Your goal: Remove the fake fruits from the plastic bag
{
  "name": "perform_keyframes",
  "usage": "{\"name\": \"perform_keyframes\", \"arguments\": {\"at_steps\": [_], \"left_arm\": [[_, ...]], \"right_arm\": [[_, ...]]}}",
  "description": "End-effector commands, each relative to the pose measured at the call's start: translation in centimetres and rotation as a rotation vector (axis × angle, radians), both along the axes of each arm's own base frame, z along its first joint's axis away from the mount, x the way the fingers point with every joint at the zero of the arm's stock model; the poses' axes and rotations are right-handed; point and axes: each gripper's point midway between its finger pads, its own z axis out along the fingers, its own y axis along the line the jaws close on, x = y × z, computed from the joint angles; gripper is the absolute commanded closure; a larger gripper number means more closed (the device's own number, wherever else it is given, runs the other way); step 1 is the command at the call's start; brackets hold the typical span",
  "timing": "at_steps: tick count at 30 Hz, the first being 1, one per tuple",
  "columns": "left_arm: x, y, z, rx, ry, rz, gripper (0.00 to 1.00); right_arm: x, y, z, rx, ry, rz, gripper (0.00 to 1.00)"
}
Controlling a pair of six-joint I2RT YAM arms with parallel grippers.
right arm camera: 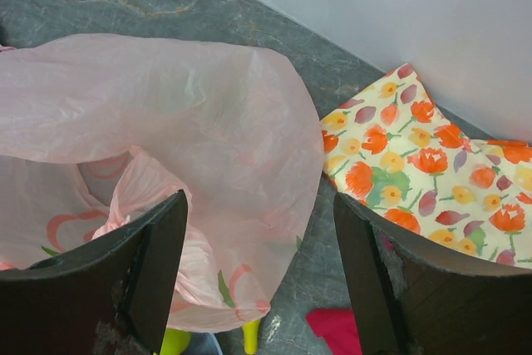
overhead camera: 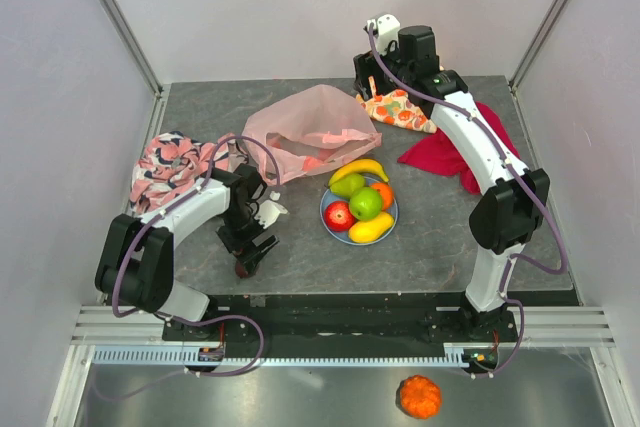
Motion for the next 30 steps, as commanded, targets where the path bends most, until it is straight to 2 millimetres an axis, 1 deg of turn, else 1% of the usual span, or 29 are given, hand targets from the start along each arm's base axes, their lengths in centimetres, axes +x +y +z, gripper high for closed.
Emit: {"name": "perform_keyframes", "arguments": {"at_steps": [1,2,4,6,7,9,10,11,13,14,16,17,18,19,20,22,23,24,25,26,27,28,29,30], "left_arm": [[2.1,-2.4,-0.9,-0.079,-0.056,0.01,0.01],[2.3,-2.6,-1.2,-0.08,-0.062,0.002,0.01],[2.2,-2.1,-2.2,-0.04,-0.048,0.006,0.01],[1.7,-1.3,-3.2,0.007,-0.025,0.007,0.01],[1.6,-1.1,-3.4,0.015,-0.021,0.007,0.02],[1.1,-0.8,-3.6,0.021,-0.012,0.005,0.09],[1.0,-0.8,-3.4,0.018,-0.018,0.002,0.12],[0.7,-0.7,-3.4,0.017,-0.012,0.001,0.21],[0.3,-0.8,-3.3,0.008,0.005,-0.008,0.33],[0.6,-1.0,-3.1,0.001,0.001,-0.011,0.45],[1.0,-1.8,-2.1,-0.031,0.01,-0.004,0.56],[2.5,-3.4,-0.7,-0.092,-0.017,0.003,0.65],[3.3,-4.3,0.3,-0.131,-0.03,0.004,0.69],[4.1,-5.5,1.3,-0.175,-0.039,0.002,0.69],[5.9,-8.0,3.8,-0.279,-0.069,-0.005,0.69],[7.5,-10.9,6.3,-0.391,-0.095,-0.018,0.7],[9.0,-13.7,8.9,-0.502,-0.138,-0.038,0.7],[9.8,-15.1,9.0,-0.53,-0.132,-0.04,0.69],[10.5,-16.5,9.5,-0.557,-0.143,-0.046,0.68],[11.2,-18.6,10.7,-0.598,-0.155,-0.037,0.68],[12.8,-20.1,10.1,-0.617,-0.172,-0.029,0.68],[13.6,-21.1,9.8,-0.622,-0.178,-0.014,0.68],[15.1,-22.3,10.4,-0.628,-0.21,0.021,0.68],[16.5,-23.2,10.4,-0.644,-0.24,0.037,0.68]], "right_arm": [[0.0,0.5,0.0,0.028,0.009,0.011,0.21],[-0.1,0.4,-0.2,0.026,0.013,0.011,0.21],[-0.3,0.4,-0.1,0.026,0.013,0.011,0.21],[-0.4,0.3,-0.3,0.023,0.018,0.012,0.21],[-0.5,0.2,-0.1,0.022,0.014,0.011,0.21],[-0.6,0.1,-0.4,0.013,0.016,0.008,0.21],[-0.7,-0.1,-0.1,0.009,0.008,0.007,0.21],[-0.7,-0.1,-0.4,0.004,0.013,0.005,0.21],[-0.7,-0.3,-0.5,0.0,0.012,0.0,0.21],[-0.7,-0.3,-0.6,0.0,0.014,0.0,0.21],[-0.8,-0.4,-0.6,-0.006,0.012,-0.002,0.21],[-0.8,-0.5,-0.7,-0.016,0.01,-0.002,0.21],[-0.8,-0.7,-0.8,-0.023,0.013,-0.005,0.21],[-0.8,-1.0,-0.9,-0.028,0.012,-0.012,0.21],[-0.8,-1.4,-1.3,-0.039,0.021,-0.018,0.21],[-1.0,-2.0,-1.5,-0.049,0.026,-0.03,0.21],[-1.2,-2.5,-2.1,-0.059,0.038,-0.038,0.21],[-1.4,-2.7,-2.3,-0.072,0.042,-0.038,0.21],[-1.6,-3.1,-2.0,-0.078,0.034,-0.043,0.21],[-1.9,-3.5,-2.5,-0.095,0.044,-0.049,0.21],[-2.1,-3.9,-2.7,-0.117,0.045,-0.047,0.21],[-2.4,-4.4,-2.4,-0.125,0.038,-0.053,0.21],[-2.7,-5.0,-3.0,-0.144,0.05,-0.063,0.21],[-3.2,-5.5,-3.4,-0.156,0.069,-0.066,0.21]]}}
